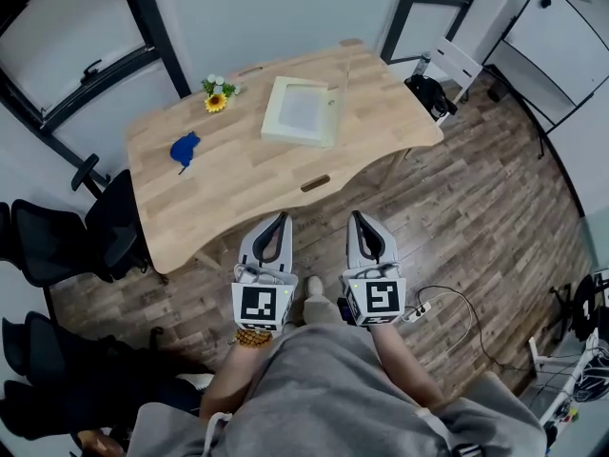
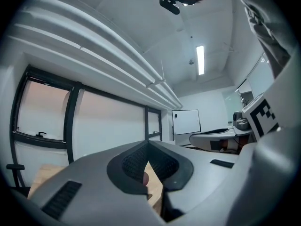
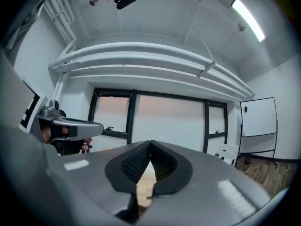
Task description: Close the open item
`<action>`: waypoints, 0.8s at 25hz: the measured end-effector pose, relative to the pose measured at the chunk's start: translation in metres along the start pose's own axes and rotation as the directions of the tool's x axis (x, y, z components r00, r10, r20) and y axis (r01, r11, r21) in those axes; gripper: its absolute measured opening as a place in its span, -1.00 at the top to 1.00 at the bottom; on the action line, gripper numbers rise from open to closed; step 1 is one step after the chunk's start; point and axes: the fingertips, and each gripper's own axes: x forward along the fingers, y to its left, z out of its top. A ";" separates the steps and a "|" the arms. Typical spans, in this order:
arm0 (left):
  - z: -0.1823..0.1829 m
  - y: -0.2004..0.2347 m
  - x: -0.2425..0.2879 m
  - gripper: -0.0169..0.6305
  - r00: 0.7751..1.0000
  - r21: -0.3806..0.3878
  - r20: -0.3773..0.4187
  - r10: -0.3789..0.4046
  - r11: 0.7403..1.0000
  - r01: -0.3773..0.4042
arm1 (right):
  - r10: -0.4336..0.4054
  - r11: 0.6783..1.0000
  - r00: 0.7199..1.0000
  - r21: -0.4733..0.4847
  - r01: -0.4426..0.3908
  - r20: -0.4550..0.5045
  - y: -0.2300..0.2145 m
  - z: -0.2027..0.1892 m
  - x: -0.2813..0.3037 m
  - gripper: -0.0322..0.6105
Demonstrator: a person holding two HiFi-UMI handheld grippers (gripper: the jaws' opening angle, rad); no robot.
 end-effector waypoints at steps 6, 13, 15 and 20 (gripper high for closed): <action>-0.008 0.006 0.035 0.92 0.999 0.018 -0.028 0.023 1.000 -0.022 | 0.000 1.000 1.000 0.028 0.001 -0.014 -0.037 -0.009 0.032 0.86; -0.011 0.018 0.074 0.92 0.995 0.033 -0.051 0.083 0.996 -0.081 | 0.033 0.998 0.999 0.059 -0.032 -0.021 -0.074 -0.020 0.070 0.86; -0.016 0.019 0.085 0.92 0.993 0.036 -0.061 0.096 0.995 -0.094 | 0.042 0.997 0.999 0.072 -0.039 -0.030 -0.086 -0.027 0.078 0.86; -0.014 0.024 0.106 0.92 0.989 0.035 -0.055 0.137 0.990 -0.136 | 0.077 0.995 0.996 0.072 -0.073 -0.048 -0.110 -0.038 0.100 0.86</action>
